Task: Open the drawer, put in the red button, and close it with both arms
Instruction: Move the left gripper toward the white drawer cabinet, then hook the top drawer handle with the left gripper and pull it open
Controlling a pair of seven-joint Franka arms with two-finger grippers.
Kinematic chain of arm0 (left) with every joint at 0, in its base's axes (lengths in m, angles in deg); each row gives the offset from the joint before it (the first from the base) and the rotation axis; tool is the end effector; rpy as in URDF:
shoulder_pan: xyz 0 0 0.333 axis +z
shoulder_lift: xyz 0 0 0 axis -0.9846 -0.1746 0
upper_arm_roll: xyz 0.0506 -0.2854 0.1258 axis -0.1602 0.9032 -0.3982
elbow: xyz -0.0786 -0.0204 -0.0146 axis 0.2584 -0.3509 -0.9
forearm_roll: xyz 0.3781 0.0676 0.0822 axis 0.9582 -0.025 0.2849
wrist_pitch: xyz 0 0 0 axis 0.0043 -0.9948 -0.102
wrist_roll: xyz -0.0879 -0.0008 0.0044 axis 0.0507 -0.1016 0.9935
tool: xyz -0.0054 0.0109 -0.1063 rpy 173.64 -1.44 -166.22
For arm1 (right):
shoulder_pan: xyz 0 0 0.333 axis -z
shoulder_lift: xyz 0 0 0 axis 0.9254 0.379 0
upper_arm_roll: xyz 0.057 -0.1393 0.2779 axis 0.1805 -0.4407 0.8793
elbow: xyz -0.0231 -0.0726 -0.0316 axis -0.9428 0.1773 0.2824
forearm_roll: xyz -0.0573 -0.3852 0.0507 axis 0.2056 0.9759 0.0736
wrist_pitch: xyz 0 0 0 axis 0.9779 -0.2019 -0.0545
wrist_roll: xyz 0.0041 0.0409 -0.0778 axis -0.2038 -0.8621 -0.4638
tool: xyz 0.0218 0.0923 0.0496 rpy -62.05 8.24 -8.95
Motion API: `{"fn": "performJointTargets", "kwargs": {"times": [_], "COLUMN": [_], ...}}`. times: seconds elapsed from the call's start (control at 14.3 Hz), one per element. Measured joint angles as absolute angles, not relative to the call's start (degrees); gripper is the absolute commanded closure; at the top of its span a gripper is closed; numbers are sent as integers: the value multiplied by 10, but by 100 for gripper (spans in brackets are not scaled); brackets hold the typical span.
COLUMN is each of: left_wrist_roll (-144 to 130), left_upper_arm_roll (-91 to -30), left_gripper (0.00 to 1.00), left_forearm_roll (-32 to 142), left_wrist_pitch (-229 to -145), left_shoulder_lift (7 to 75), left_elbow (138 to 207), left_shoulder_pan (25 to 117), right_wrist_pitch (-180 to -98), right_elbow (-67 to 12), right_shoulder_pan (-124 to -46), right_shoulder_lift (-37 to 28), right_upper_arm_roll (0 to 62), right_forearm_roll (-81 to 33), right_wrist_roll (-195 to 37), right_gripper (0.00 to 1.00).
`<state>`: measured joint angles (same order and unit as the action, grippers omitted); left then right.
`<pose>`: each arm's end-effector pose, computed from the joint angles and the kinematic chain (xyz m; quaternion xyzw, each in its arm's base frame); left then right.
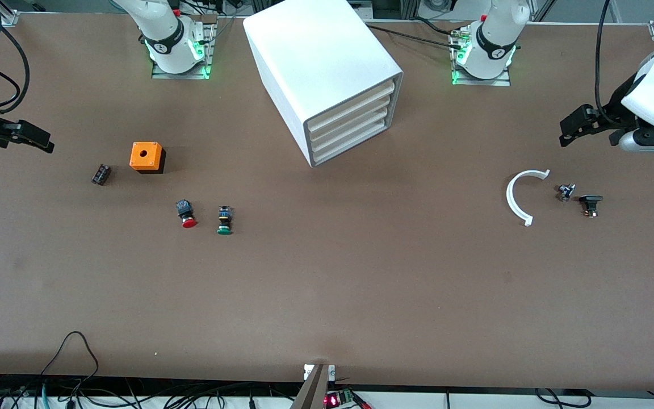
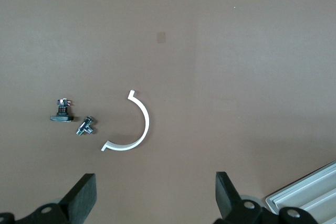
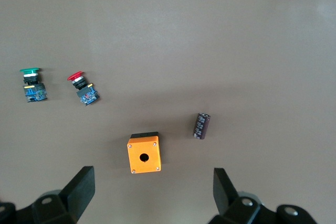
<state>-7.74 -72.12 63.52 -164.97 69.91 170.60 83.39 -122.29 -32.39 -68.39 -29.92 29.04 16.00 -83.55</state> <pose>0.5406 -0.0334 0.6019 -0.9998 -0.0201 -0.0037 0.0010 0.5452 -0.0689 0.5423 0.9983 -0.0481 -0.0268 0.0197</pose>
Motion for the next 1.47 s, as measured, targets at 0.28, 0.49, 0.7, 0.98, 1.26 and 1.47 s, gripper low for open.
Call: {"fn": "performJointTargets", "kwargs": {"times": [0.28, 0.49, 0.7, 0.98, 1.26, 1.47], "left_wrist_roll": [-79, -80, -80, -80, -80, -81], "left_upper_arm_roll": [-720, -720, -715, -707, -693, -665], "left_gripper": [0, 0, 0, 0, 0, 0], "left_forearm_roll": [635, 635, 635, 633, 586, 571], "left_wrist_pitch": [-1650, -1650, -1649, -1631, -1619, -1616], "left_shoulder_lift": [699, 699, 696, 691, 682, 622], "left_elbow": [1704, 1701, 1701, 1701, 1702, 1708], "left_shoulder_pan": [834, 834, 832, 828, 827, 826], "right_wrist_pitch": [-1223, -1223, -1223, -1222, -1223, -1223], "right_elbow": [-324, -324, -324, -324, -324, -324], "right_shoulder_pan": [-684, -684, -684, -684, -684, -684], "right_shoulder_lift": [-299, -299, -299, -299, -298, -298], "right_upper_arm_roll": [290, 290, 290, 289, 287, 287], "right_forearm_roll": [160, 160, 160, 160, 160, 160], "right_wrist_roll": [-835, -826, -819, -818, -818, -818], "right_gripper": [0, 0, 0, 0, 0, 0]}}
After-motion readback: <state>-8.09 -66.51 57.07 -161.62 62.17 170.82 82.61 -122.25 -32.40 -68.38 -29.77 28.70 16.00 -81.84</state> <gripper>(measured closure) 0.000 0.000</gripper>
